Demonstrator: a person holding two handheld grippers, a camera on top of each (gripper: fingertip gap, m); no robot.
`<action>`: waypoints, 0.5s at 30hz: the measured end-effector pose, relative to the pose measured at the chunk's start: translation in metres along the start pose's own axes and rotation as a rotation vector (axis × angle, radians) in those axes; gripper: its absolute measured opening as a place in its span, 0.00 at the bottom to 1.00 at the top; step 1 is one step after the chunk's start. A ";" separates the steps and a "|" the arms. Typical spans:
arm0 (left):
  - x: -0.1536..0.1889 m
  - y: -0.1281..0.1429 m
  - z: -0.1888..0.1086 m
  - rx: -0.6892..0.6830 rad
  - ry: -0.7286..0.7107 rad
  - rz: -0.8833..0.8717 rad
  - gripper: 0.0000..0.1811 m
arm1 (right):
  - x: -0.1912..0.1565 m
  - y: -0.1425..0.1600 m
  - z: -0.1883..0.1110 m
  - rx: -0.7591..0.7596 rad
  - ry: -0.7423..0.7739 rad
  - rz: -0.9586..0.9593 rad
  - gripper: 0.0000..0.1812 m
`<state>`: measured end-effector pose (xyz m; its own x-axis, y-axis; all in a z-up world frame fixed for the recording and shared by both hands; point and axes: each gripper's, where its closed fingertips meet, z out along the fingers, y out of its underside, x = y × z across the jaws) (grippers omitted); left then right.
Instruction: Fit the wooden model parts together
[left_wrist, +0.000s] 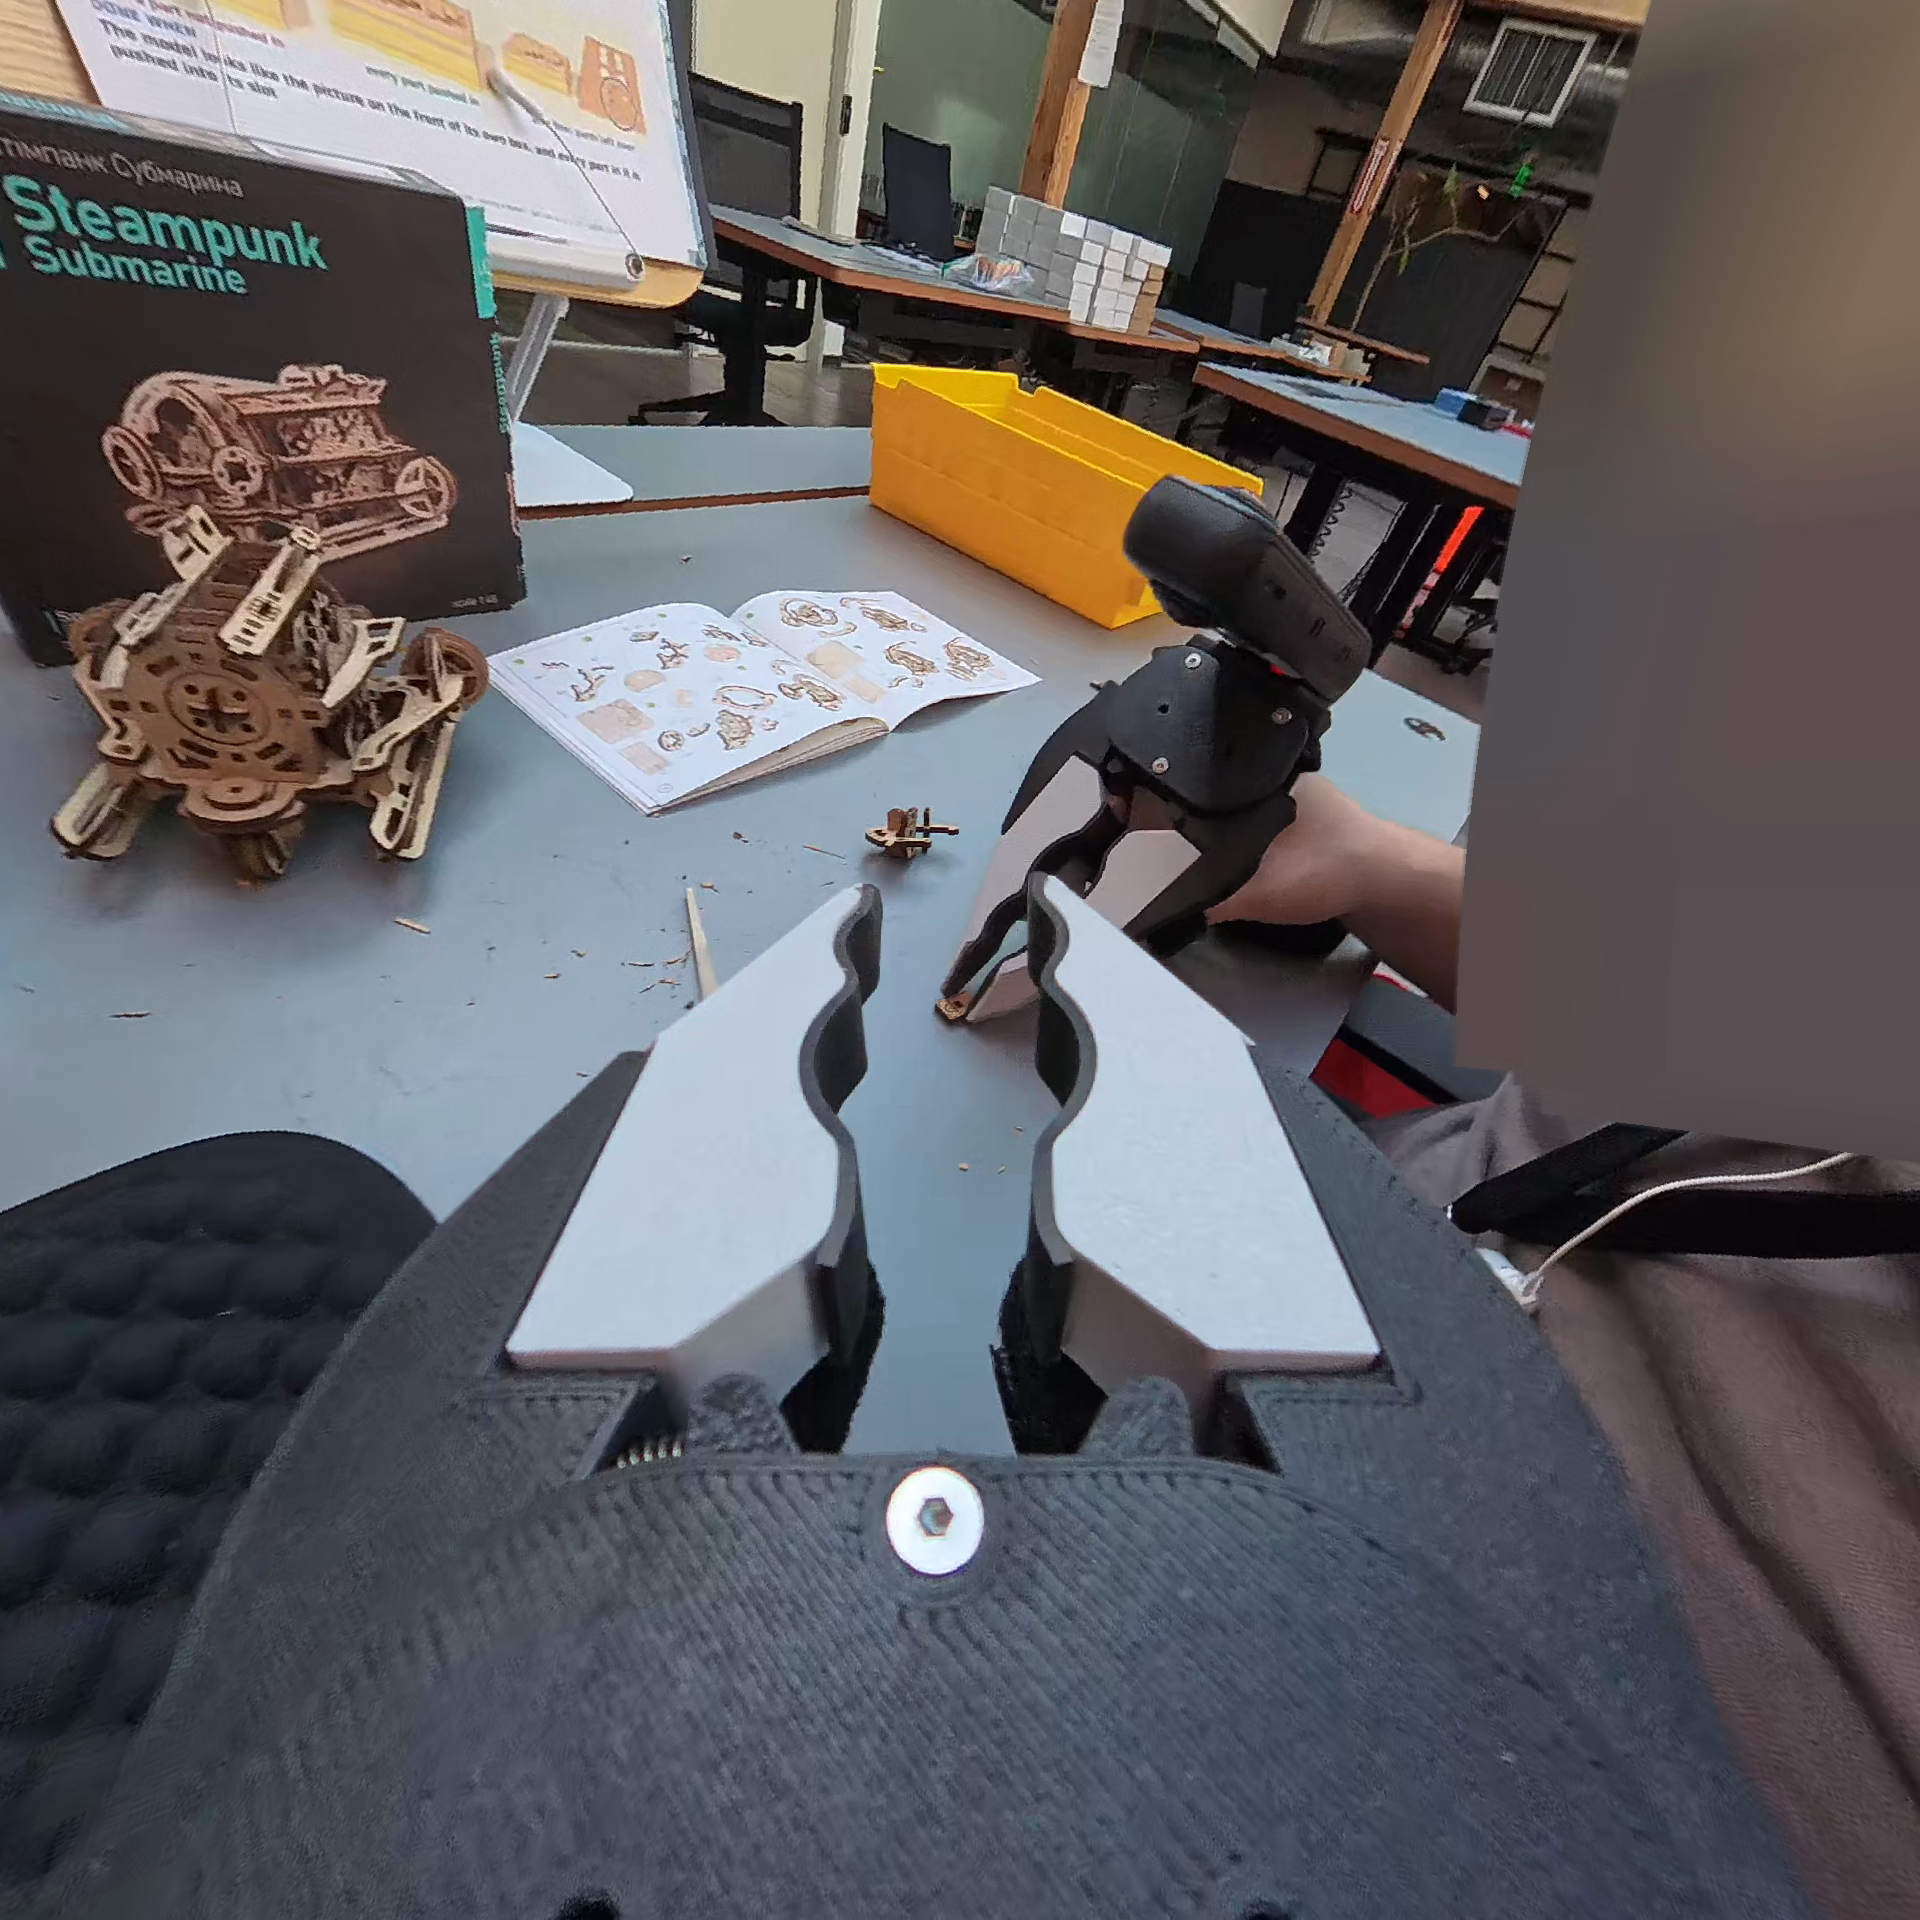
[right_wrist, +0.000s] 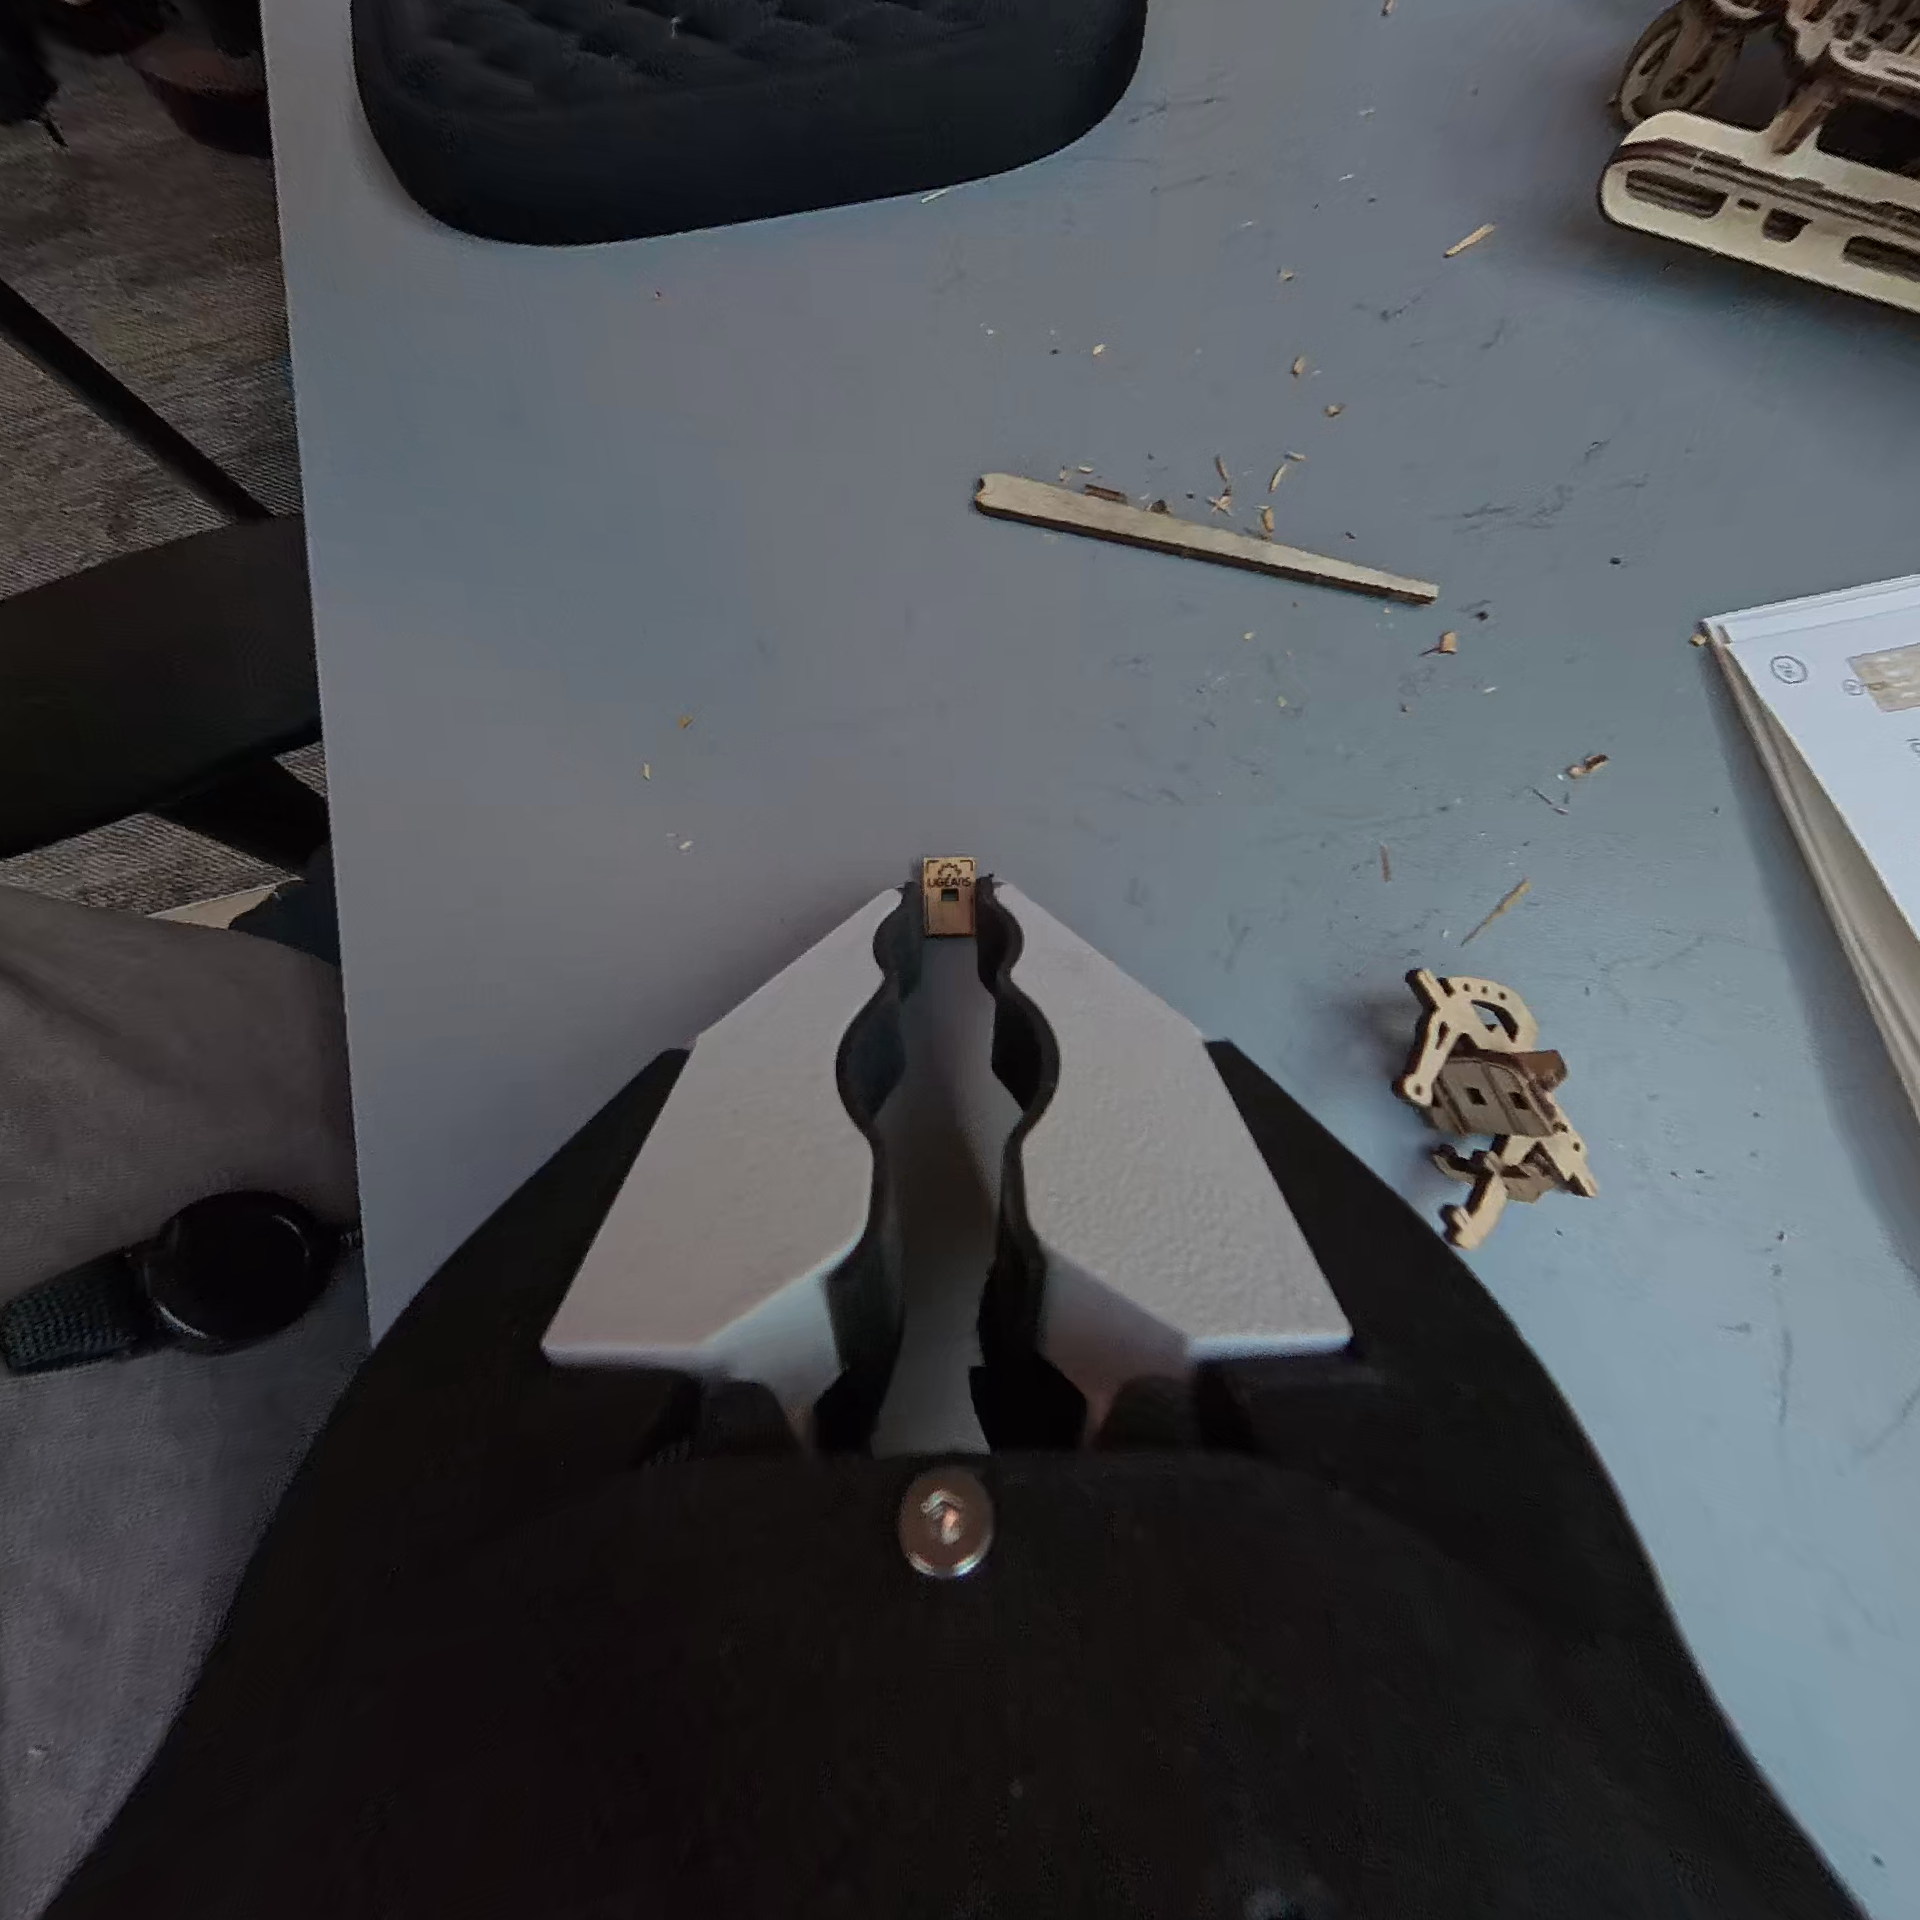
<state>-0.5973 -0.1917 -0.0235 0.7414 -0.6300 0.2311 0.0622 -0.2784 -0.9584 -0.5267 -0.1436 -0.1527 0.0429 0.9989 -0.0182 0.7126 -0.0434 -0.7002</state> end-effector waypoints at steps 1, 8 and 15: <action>0.000 0.001 0.005 0.007 0.010 -0.042 0.14 | 0.002 0.000 -0.004 0.016 0.034 -0.028 0.05; 0.016 0.025 0.076 -0.006 0.124 -0.336 0.23 | 0.017 -0.025 -0.077 0.350 0.332 -0.203 0.05; 0.034 0.009 0.135 0.020 0.281 -0.421 0.16 | 0.036 -0.020 -0.113 0.410 0.479 -0.292 0.05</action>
<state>-0.4813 -0.1184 -0.0468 0.4412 -0.6377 0.6314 0.3322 -0.5376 -0.7750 -0.4605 -0.1087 -0.0588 0.2615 0.8469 0.4629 0.4239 0.3301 -0.8434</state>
